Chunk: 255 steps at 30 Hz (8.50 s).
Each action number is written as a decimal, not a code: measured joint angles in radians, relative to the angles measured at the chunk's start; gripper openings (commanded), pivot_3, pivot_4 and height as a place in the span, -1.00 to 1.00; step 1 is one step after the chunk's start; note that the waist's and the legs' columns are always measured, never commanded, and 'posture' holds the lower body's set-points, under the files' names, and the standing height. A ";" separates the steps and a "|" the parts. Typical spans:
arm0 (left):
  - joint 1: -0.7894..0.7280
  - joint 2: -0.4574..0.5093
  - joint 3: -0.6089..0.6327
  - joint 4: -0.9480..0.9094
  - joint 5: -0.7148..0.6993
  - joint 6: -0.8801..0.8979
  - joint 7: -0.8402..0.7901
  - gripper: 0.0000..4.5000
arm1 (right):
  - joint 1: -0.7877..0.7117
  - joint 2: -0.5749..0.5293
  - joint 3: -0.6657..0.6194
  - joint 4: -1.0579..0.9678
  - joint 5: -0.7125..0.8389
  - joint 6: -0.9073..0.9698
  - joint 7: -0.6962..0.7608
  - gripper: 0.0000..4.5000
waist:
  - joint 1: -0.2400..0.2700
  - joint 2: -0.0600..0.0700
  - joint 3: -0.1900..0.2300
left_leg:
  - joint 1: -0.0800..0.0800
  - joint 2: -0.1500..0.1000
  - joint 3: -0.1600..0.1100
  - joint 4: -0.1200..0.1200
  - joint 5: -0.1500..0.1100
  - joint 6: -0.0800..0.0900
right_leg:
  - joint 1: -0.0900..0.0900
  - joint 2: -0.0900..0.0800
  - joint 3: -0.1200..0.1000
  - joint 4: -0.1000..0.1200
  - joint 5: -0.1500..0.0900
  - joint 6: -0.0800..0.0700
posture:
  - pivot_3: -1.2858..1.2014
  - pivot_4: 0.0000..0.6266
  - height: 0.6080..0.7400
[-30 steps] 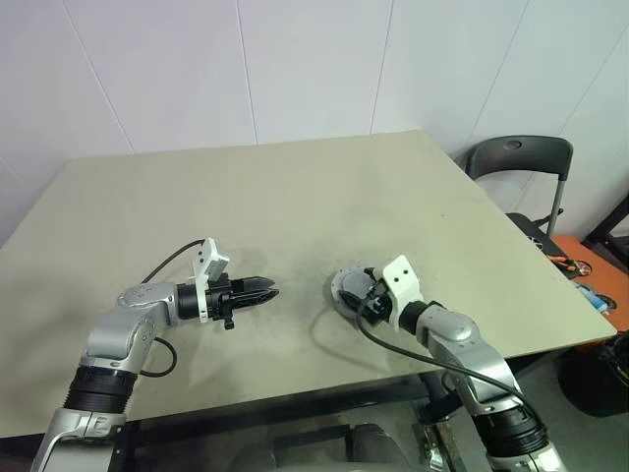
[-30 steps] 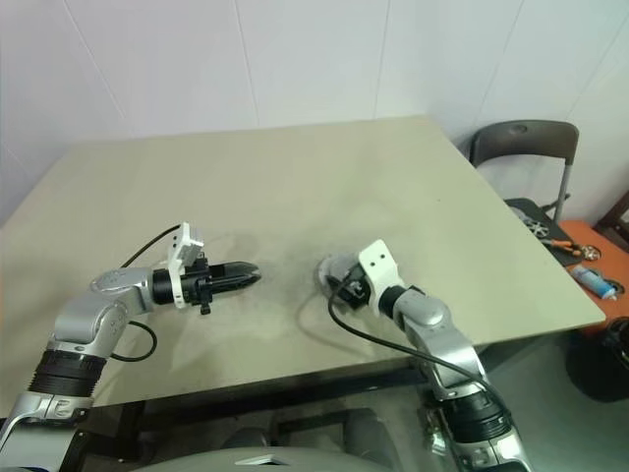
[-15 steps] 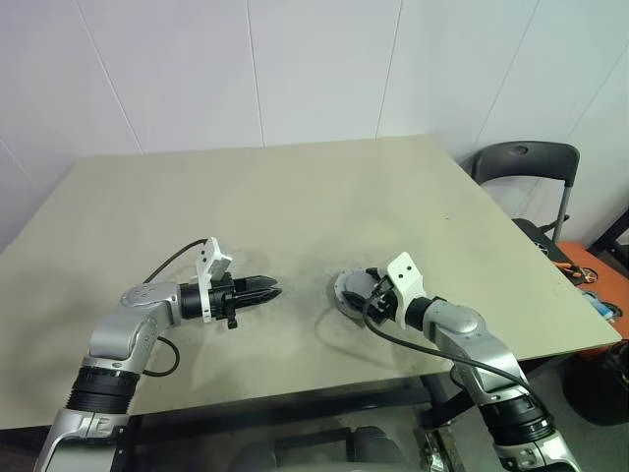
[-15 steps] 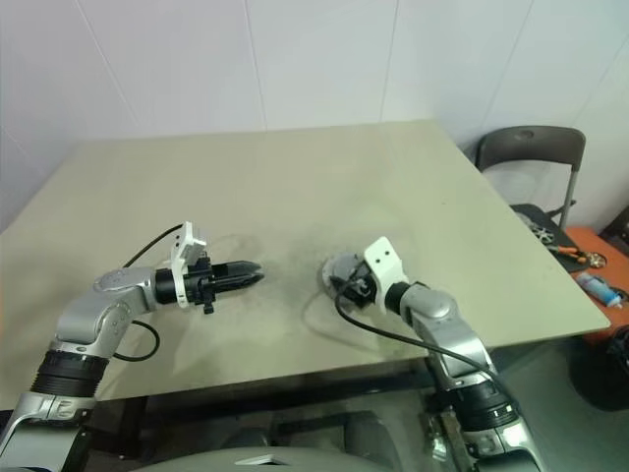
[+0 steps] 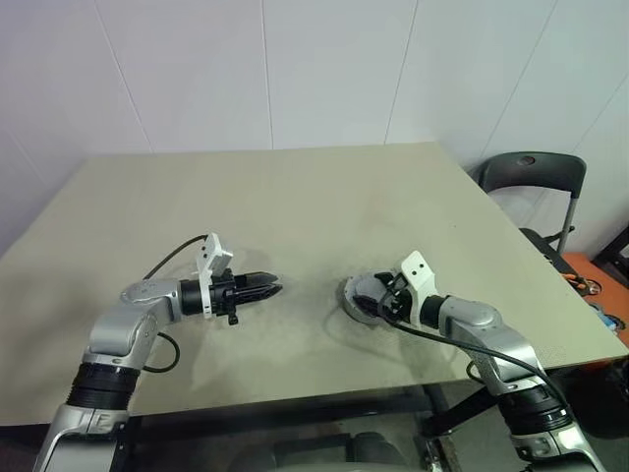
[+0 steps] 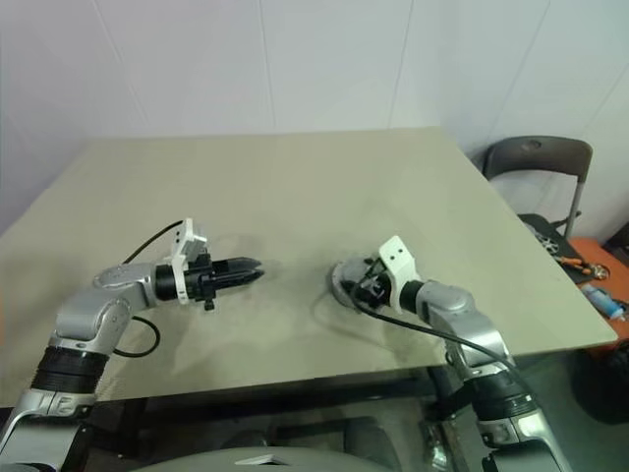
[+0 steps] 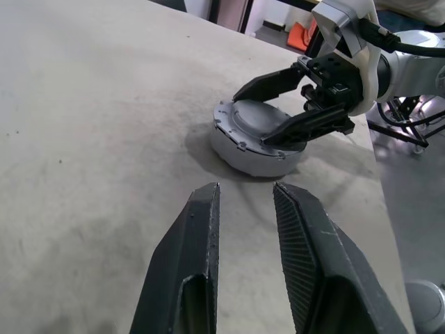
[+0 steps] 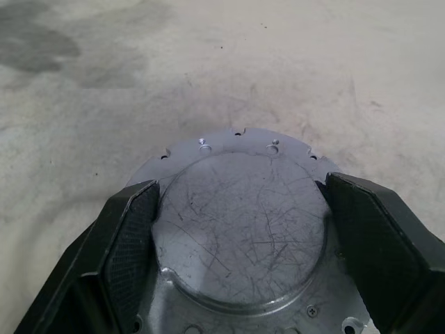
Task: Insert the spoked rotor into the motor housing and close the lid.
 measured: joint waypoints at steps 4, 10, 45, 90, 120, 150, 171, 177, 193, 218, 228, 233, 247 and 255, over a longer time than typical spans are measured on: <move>-0.002 -0.001 0.000 0.000 0.000 0.000 0.001 -0.42 | 0.001 -0.001 0.003 0.035 -0.001 -0.062 0.000 0.56 | 0.004 0.001 0.001 | 0.001 0.000 0.000 0.002 0.000 0.000 | 0.001 0.000 0.000 0.001 0.000 0.000 | 0.03 -1.00 1.00; -0.002 -0.004 0.000 0.000 0.000 0.000 0.009 -0.42 | 0.004 -0.039 0.011 0.047 -0.002 -0.097 0.033 0.56 | 0.007 0.003 0.002 | 0.000 0.000 0.000 0.004 0.000 -0.001 | 0.002 -0.001 0.000 -0.003 0.000 0.000 | 0.03 -1.00 1.00; -0.448 -0.481 -0.274 0.748 0.358 -0.382 -0.053 -0.42 | 0.056 -0.040 0.006 -0.017 -0.013 -0.089 -0.017 0.56 | 0.025 0.001 -0.002 | -0.005 0.000 -0.001 0.002 0.000 0.000 | 0.002 0.001 0.000 -0.003 -0.001 0.001 | 0.03 -1.00 1.00; -0.441 -0.555 -0.246 0.798 0.487 -0.590 0.034 -0.42 | 0.080 0.003 -0.119 -0.155 0.098 0.176 -0.045 0.99 | 0.028 -0.001 -0.003 | -0.012 0.001 -0.001 -0.001 -0.001 0.002 | -0.008 0.002 -0.001 -0.003 -0.001 0.002 | 0.03 -1.00 1.00; -0.405 -0.551 -0.249 0.751 0.490 -0.597 0.013 -0.42 | 0.022 -0.128 -0.433 -0.218 0.460 0.618 0.012 0.99 | 0.034 0.008 0.000 | -0.024 0.001 0.000 0.000 -0.001 0.003 | -0.022 0.002 -0.001 0.001 -0.001 0.002 | 0.03 -1.00 1.00; -0.365 -0.524 -0.240 0.763 0.476 -0.658 0.007 -0.42 | -0.022 0.301 -0.887 -0.025 0.729 0.972 -0.509 0.99 | 0.023 0.018 -0.011 | -0.016 0.002 0.000 0.000 -0.001 0.003 | -0.018 0.004 0.000 0.011 -0.003 0.002 | 0.03 -1.00 1.00; -0.415 -0.428 -0.203 0.686 0.417 -0.410 -0.054 -0.42 | -0.109 0.461 -0.881 -0.034 0.738 1.034 -0.611 0.99 | -0.020 0.025 -0.007 | -0.026 0.004 0.000 0.000 -0.001 0.004 | -0.033 0.006 0.000 0.016 0.001 0.002 | 0.03 -1.00 1.00; -0.412 -0.433 -0.204 0.665 0.417 -0.400 -0.041 -0.42 | -0.072 0.482 -0.844 -0.068 0.801 1.036 -0.650 0.99 | -0.031 0.025 -0.007 | -0.026 0.004 0.000 -0.001 -0.001 0.004 | -0.033 0.006 0.000 0.016 0.001 0.003 | 0.03 -1.00 1.00; -0.406 -0.439 -0.194 0.749 0.417 -0.508 0.003 -0.42 | -0.092 0.520 -0.821 -0.012 0.815 0.970 -0.721 0.72 | -0.035 0.026 -0.007 | -0.025 0.006 0.000 0.001 -0.001 0.004 | -0.029 0.009 0.000 0.017 0.000 -0.002 | 0.03 -1.00 1.00; -0.428 -0.429 -0.126 0.845 0.409 -0.578 0.013 -0.42 | -0.072 0.547 -0.734 0.038 0.811 0.796 -0.709 -0.02 | -0.063 0.026 -0.008 | -0.014 0.006 0.000 0.000 -0.001 0.004 | -0.023 0.010 0.000 0.018 0.000 -0.002 | 0.03 -1.00 1.00; -0.416 -0.338 -0.020 0.570 0.261 -0.328 0.015 -0.42 | -0.091 0.577 -0.702 0.170 0.801 0.604 -0.639 -0.02 | -0.085 0.027 -0.006 | -0.014 0.008 0.000 -0.001 -0.001 0.004 | -0.024 0.011 0.001 0.020 0.001 -0.001 | 0.03 -1.00 1.00; -0.396 -0.300 0.002 0.533 0.241 -0.258 0.041 -0.42 | -0.093 0.592 -0.685 0.217 0.800 0.518 -0.594 -0.02 | -0.087 0.028 -0.004 | -0.013 0.008 0.000 -0.001 -0.001 0.004 | -0.025 0.011 0.001 0.020 0.001 -0.001 | 0.03 -1.00 1.00; -0.387 -0.278 0.005 0.532 0.238 -0.228 0.077 -0.42 | -0.069 0.584 -0.616 0.218 0.786 0.457 -0.539 -0.05 | -0.087 0.028 -0.004 | -0.014 0.010 -0.001 -0.002 -0.001 0.004 | -0.029 0.014 0.001 0.023 0.001 -0.002 | 0.03 -1.00 1.00; -0.344 -0.291 -0.003 0.521 0.239 -0.228 0.080 -0.42 | -0.071 0.579 -0.616 0.218 0.802 0.460 -0.551 -0.05 | -0.086 0.027 -0.003 | -0.014 0.010 -0.001 -0.002 -0.001 0.004 | -0.031 0.015 0.001 0.027 0.000 -0.002 | 0.03 -1.00 1.00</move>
